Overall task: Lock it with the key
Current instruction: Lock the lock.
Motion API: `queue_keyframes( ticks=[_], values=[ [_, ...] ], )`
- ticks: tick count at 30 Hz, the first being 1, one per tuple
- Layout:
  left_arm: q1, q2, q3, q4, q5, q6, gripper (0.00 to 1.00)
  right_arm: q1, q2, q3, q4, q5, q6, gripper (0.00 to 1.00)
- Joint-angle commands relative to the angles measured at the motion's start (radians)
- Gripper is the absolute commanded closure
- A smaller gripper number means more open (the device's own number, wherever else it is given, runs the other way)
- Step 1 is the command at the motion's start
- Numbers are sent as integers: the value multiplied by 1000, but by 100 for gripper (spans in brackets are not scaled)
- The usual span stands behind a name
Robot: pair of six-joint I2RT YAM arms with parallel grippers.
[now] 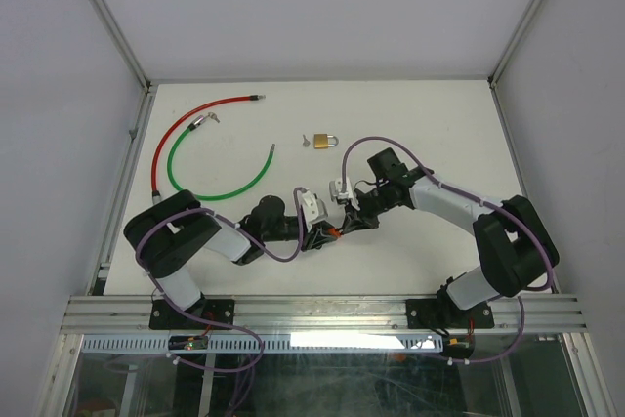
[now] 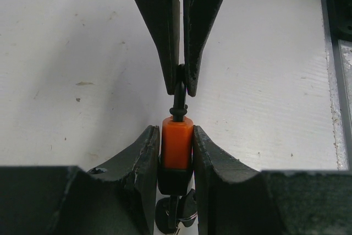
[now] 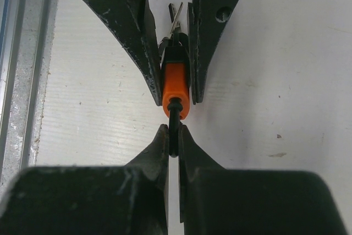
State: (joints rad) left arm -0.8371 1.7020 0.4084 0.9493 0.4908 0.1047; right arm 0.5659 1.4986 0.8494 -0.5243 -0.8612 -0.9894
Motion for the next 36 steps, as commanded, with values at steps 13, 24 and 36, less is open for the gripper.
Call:
queue_keyframes(
  ticks=[13, 24, 36],
  values=[
    [-1, 42, -19, 199, -85, 72, 100, 97, 41, 37, 20, -116, 79, 100],
    [0, 60, -92, 298, -110, 40, 100, 169, 34, 6, 180, -43, 209, 100],
    [-1, 56, -99, 289, -106, 49, 100, 184, 35, -36, 287, -42, 271, 100]
  ],
)
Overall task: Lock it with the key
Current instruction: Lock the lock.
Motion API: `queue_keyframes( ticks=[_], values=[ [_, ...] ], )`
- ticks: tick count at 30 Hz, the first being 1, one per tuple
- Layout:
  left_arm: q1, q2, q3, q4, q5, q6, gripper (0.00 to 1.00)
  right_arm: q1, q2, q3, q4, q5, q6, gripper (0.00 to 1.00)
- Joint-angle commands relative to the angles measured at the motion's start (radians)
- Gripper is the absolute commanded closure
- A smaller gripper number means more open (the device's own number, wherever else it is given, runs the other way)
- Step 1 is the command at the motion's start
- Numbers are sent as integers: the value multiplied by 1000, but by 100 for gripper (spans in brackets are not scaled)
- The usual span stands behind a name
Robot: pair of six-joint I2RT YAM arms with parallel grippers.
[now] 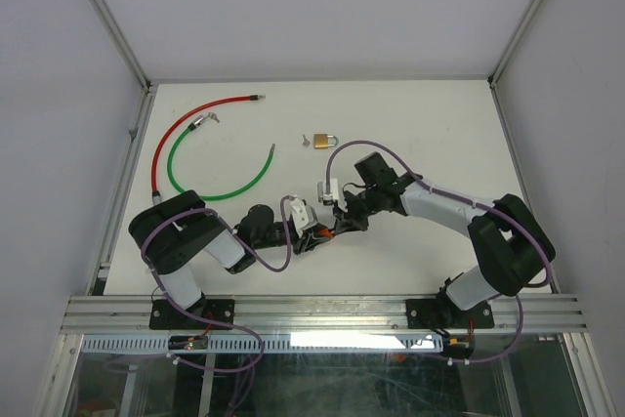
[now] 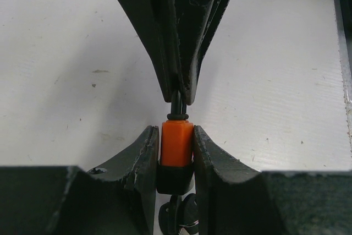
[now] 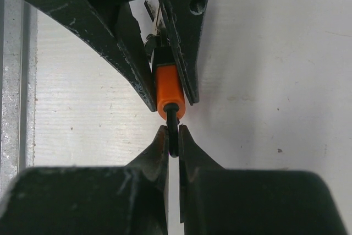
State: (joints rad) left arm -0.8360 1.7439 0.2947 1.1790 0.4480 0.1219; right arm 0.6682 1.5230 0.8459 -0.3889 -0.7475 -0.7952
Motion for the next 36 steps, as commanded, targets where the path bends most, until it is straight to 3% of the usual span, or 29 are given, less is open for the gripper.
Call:
queue_keyframes(
  ticks=[1, 9, 25, 33, 36],
  values=[
    [-2, 18, 11, 67, -61, 31, 100, 82, 15, -37, 156, -161, 77, 100],
    [-2, 55, -5, 116, -42, 33, 100, 116, 35, -69, 183, -189, 29, 100],
    [-3, 93, -15, 136, -40, 48, 100, 178, 111, -84, 299, -126, 152, 100],
    [1, 10, -44, 162, -170, -11, 100, 106, 77, -47, 252, -116, 157, 100],
    [2, -78, -38, 83, -208, -49, 89, 51, 68, -14, 180, -144, 127, 100]
  ],
)
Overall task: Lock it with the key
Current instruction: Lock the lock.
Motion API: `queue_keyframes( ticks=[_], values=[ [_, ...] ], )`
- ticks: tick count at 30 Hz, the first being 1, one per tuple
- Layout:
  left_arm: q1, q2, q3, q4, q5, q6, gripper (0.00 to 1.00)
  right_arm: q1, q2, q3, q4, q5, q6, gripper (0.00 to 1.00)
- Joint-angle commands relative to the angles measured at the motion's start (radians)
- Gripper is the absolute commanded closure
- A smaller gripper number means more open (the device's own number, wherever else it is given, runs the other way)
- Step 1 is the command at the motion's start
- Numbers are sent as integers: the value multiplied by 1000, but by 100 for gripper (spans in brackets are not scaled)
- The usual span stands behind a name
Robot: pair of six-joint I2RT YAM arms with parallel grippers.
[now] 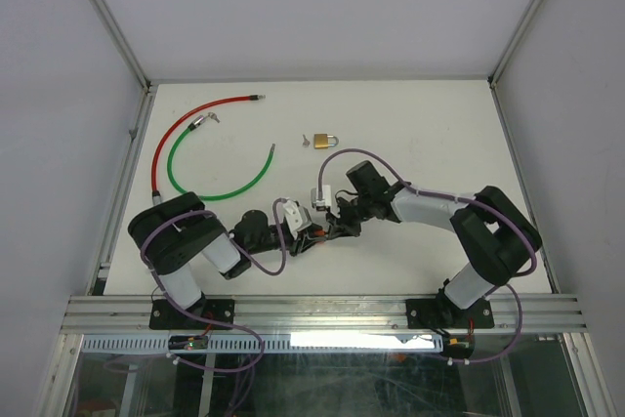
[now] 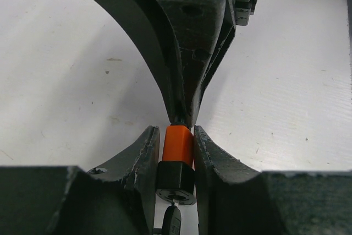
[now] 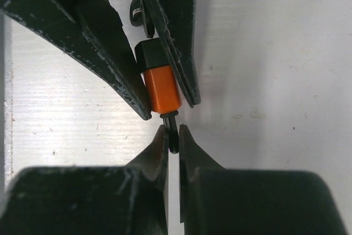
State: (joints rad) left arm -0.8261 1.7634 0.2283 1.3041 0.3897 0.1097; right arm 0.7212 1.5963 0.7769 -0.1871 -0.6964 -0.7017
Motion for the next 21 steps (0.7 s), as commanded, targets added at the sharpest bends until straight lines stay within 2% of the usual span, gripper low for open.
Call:
queue_keyframes(
  ticks=[1, 10, 19, 21],
  values=[
    [-8, -132, 35, -79, -151, -51, 83, -20, -11, 63, -39, -220, 26, 100],
    [-9, -415, 108, -421, -126, -186, 44, -83, -59, 123, -206, -274, -69, 100],
    [-9, -555, 104, -513, -179, -266, 4, -129, -88, 175, -337, -292, -150, 100],
    [-9, -576, 96, -521, -186, -285, 1, -146, -93, 187, -367, -292, -156, 100]
  ],
)
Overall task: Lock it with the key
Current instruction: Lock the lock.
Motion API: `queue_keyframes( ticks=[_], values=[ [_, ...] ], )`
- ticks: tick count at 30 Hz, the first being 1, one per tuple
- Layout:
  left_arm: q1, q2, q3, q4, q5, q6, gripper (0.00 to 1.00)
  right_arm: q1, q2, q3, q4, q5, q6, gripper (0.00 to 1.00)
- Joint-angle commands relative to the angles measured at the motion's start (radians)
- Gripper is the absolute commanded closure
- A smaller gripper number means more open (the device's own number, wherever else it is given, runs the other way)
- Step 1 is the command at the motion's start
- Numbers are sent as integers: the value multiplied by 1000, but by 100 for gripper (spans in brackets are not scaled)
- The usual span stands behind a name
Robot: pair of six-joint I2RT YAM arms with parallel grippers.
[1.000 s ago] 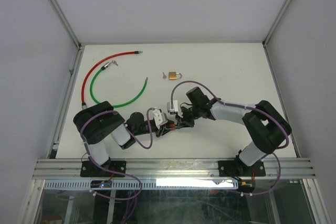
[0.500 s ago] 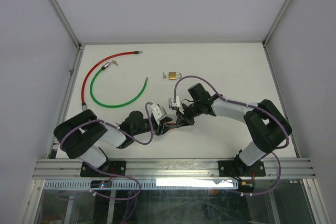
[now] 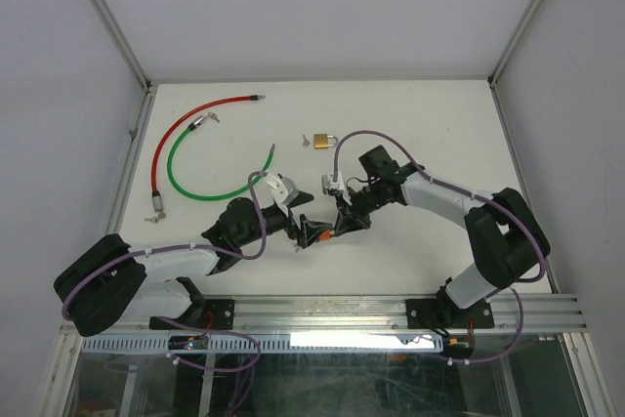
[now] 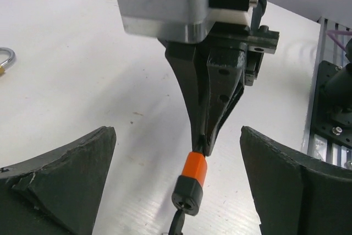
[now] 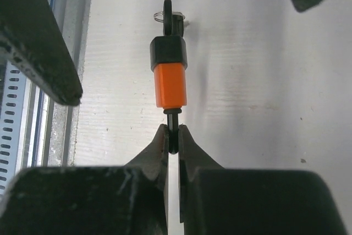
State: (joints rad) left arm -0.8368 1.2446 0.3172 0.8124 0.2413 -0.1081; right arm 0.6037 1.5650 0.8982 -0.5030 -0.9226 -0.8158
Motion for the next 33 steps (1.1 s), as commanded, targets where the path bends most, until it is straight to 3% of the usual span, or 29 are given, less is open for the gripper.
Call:
queue_keyframes(
  ticks=[1, 12, 33],
  values=[
    [4, -69, 4, -30, -40, -82, 1, -35, -63, 69, -62, -66, -47, 100],
    [12, -132, 3, -39, -24, -213, 1, -73, -83, 110, -151, -35, -89, 100],
    [27, -194, -52, -50, -152, -345, 1, -153, -124, 109, -168, -61, -82, 100]
  ],
)
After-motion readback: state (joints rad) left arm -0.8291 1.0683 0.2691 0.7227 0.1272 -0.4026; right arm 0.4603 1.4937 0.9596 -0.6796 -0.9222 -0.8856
